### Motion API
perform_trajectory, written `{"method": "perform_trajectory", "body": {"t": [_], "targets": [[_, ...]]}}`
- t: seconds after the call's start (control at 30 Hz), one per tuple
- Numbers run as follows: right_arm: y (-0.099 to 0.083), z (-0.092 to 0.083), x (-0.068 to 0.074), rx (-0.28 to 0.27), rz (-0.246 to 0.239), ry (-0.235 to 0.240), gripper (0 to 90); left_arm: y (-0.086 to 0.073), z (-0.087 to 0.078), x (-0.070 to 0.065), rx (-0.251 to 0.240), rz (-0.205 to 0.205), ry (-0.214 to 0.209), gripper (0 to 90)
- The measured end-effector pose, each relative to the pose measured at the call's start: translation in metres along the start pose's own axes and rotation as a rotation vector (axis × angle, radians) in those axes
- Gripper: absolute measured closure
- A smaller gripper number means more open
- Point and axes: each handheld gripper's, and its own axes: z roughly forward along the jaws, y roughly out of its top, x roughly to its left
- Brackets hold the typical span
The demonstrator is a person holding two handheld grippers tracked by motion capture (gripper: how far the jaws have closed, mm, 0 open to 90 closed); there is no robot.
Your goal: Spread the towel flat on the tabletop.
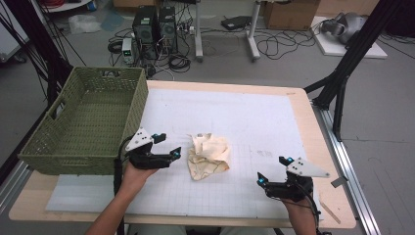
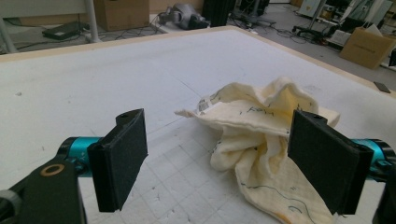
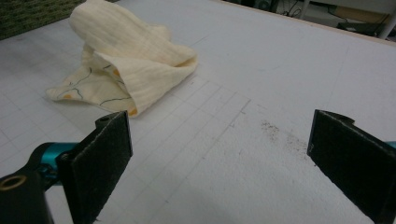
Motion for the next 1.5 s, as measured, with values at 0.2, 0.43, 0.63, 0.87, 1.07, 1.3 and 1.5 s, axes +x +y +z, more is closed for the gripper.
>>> {"method": "perform_trajectory", "body": {"t": [0.2, 0.43, 0.63, 0.87, 1.07, 1.3, 1.5], "targets": [[0.001, 0.006, 0.001, 0.011, -0.006, 0.007, 5.7, 0.0, 0.002, 0.001, 0.008, 0.006, 0.003, 20.2], [0.004, 0.015, 0.012, 0.04, -0.065, 0.054, 5.6, -0.002, 0.002, 0.002, 0.022, 0.019, 0.01, 21.1], [0.008, 0.025, 0.019, 0.051, -0.069, 0.089, 5.6, -0.003, 0.003, 0.002, 0.029, 0.024, 0.012, 22.1], [0.035, 0.061, 0.044, 0.046, -0.16, 0.162, 9.7, -0.003, 0.003, 0.004, 0.027, 0.017, 0.0, 22.9], [0.045, 0.087, 0.059, 0.071, -0.241, 0.22, 24.1, -0.003, 0.003, 0.003, 0.033, 0.017, -0.013, 23.6], [0.052, 0.106, 0.069, 0.111, -0.293, 0.26, 40.1, -0.004, 0.005, 0.003, 0.04, 0.014, -0.019, 23.7], [0.052, 0.114, 0.078, 0.162, -0.423, 0.236, 75.1, -0.005, 0.005, 0.004, 0.044, 0.01, -0.018, 24.2]]}}
